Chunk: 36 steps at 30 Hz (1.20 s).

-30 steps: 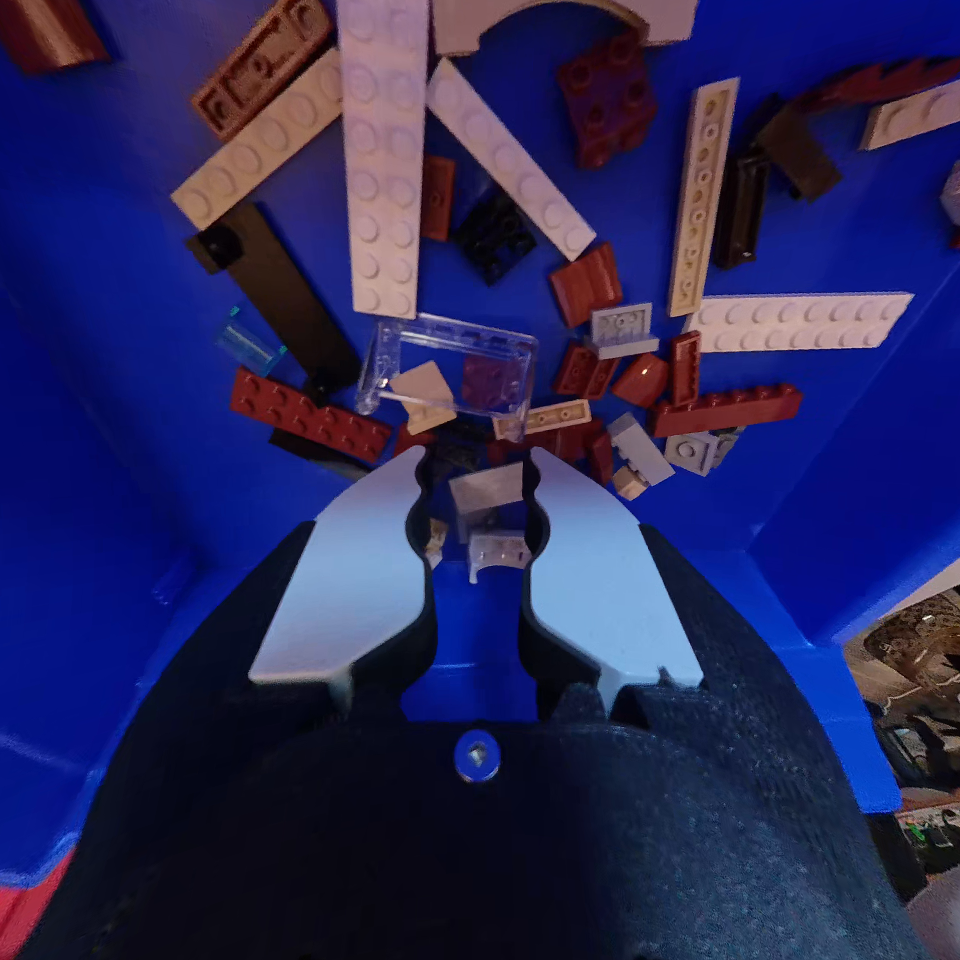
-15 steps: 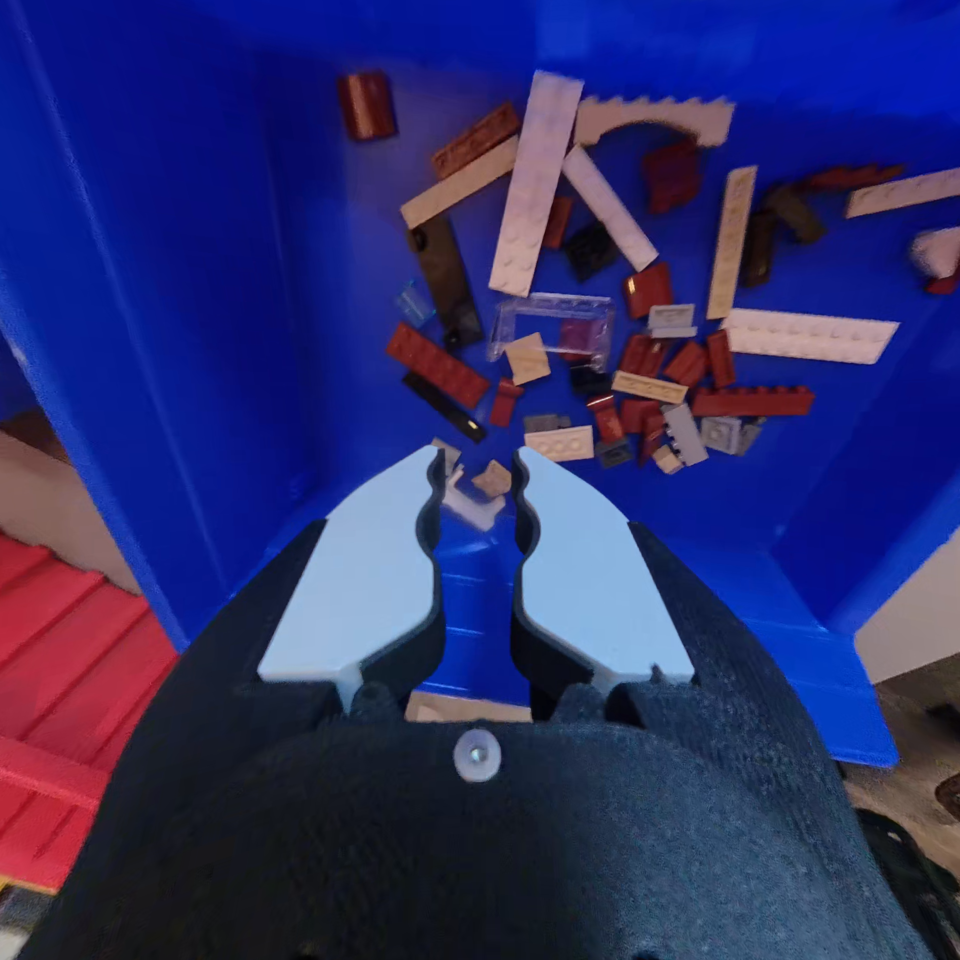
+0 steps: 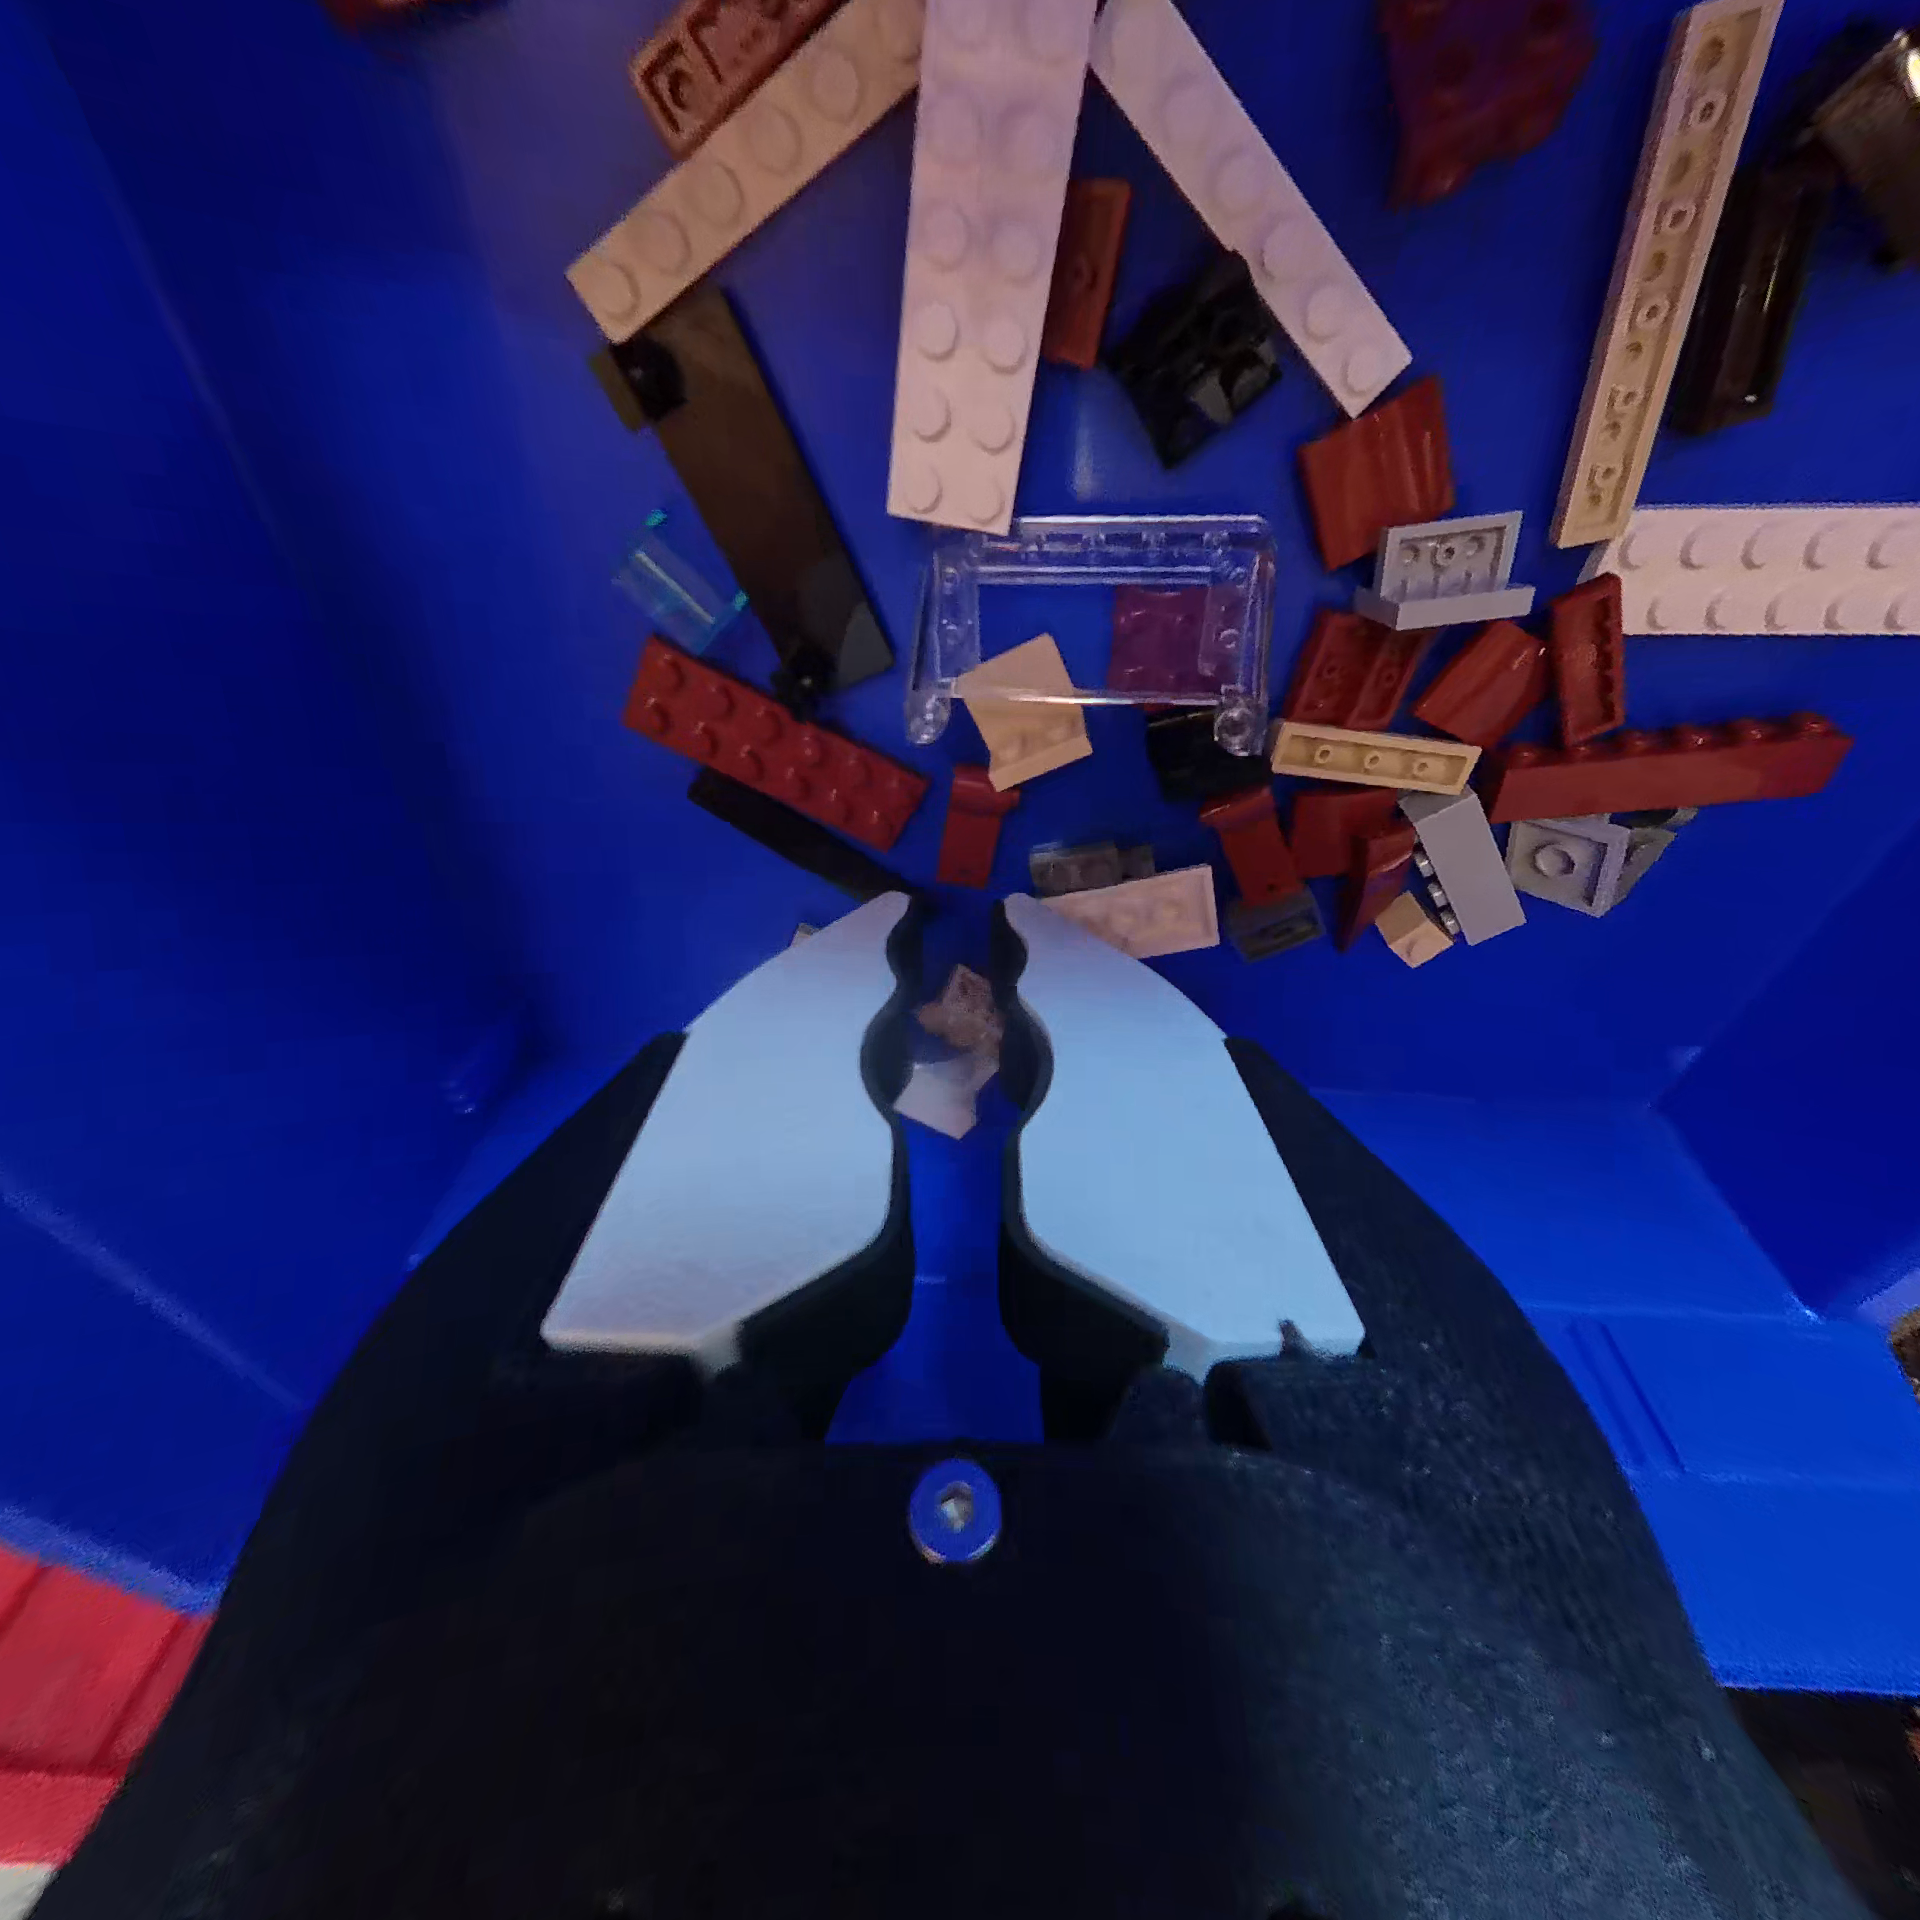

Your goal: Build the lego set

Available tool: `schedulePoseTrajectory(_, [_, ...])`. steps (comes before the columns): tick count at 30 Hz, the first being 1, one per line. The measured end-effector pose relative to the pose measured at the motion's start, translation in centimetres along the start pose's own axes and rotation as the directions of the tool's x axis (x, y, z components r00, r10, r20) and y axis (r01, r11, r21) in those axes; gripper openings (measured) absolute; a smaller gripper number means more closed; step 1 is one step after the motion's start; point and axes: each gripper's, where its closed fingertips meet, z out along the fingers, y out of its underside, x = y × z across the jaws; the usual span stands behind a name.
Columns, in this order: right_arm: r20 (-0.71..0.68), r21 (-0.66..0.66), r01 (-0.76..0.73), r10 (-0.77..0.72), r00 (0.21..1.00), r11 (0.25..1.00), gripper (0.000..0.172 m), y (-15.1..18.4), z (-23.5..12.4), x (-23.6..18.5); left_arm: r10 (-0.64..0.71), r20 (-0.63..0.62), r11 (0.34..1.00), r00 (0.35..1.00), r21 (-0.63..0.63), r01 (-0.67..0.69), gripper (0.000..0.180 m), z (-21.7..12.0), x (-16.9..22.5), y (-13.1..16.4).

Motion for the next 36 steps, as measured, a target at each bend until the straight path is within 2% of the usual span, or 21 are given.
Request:
schedulePoseTrajectory(6, [-0.005, -0.014, 0.003, -0.003, 1.0, 1.0, 0.032, 0.4, 0.3, 0.1, 0.001, -0.048, 1.0, 0.999, 0.016, 0.0, 0.017, 0.7, 0.6, -0.3])
schedulePoseTrajectory(9, [-0.01, -0.017, 0.005, -0.005, 1.0, 1.0, 0.032, 0.5, 0.3, 0.2, -0.004, -0.064, 0.999, 0.998, 0.038, 0.006, 0.005, 0.7, 0.7, -0.7])
schedulePoseTrajectory(14, [-0.018, -0.019, 0.007, -0.008, 1.0, 1.0, 0.032, 0.5, 0.3, 0.4, -0.026, 0.071, 0.998, 0.997, 0.067, 0.021, 0.005, -0.6, -1.5, -0.8])
schedulePoseTrajectory(17, [-0.021, -0.021, 0.009, -0.01, 1.0, 1.0, 0.032, 0.6, 0.3, 0.5, -0.051, 0.131, 0.989, 0.99, 0.141, 0.032, 0.021, -2.3, -2.4, -1.5])
schedulePoseTrajectory(23, [-0.021, -0.022, 0.009, -0.009, 1.0, 1.0, 0.032, 0.6, 0.4, 0.4, 0.019, -0.084, 0.97, 0.996, 0.245, 0.002, 0.037, -3.5, 3.2, -3.4])
schedulePoseTrajectory(27, [-0.02, -0.024, 0.011, -0.012, 1.0, 1.0, 0.032, 0.6, 0.4, 0.4, 0.038, -0.021, 0.96, 0.999, 0.279, -0.031, 0.036, -2.1, 3.1, -4.8])
schedulePoseTrajectory(29, [-0.021, -0.024, 0.014, -0.014, 1.0, 1.0, 0.032, 0.6, 0.4, 0.4, 0.042, 0.088, 0.964, 0.995, 0.258, -0.063, 0.017, -1.9, 1.4, -4.8])
schedulePoseTrajectory(31, [-0.023, -0.022, 0.015, -0.015, 1.0, 1.0, 0.032, 0.5, 0.4, 0.4, 0.005, 0.195, 0.956, 0.981, 0.285, -0.061, 0.008, -3.2, -0.7, -4.8])
schedulePoseTrajectory(33, [-0.024, -0.02, 0.011, -0.012, 1.0, 1.0, 0.032, 0.5, 0.3, 0.4, -0.085, 0.315, 0.949, 0.945, 0.316, -0.02, 0.008, -5.2, -3.5, -4.4])
schedulePoseTrajectory(36, [-0.022, -0.018, 0.012, -0.012, 1.0, 1.0, 0.032, 0.5, 0.3, 0.4, -0.128, 0.381, 0.938, 0.915, 0.347, -0.013, 0.011, -6.9, -4.8, -4.0])
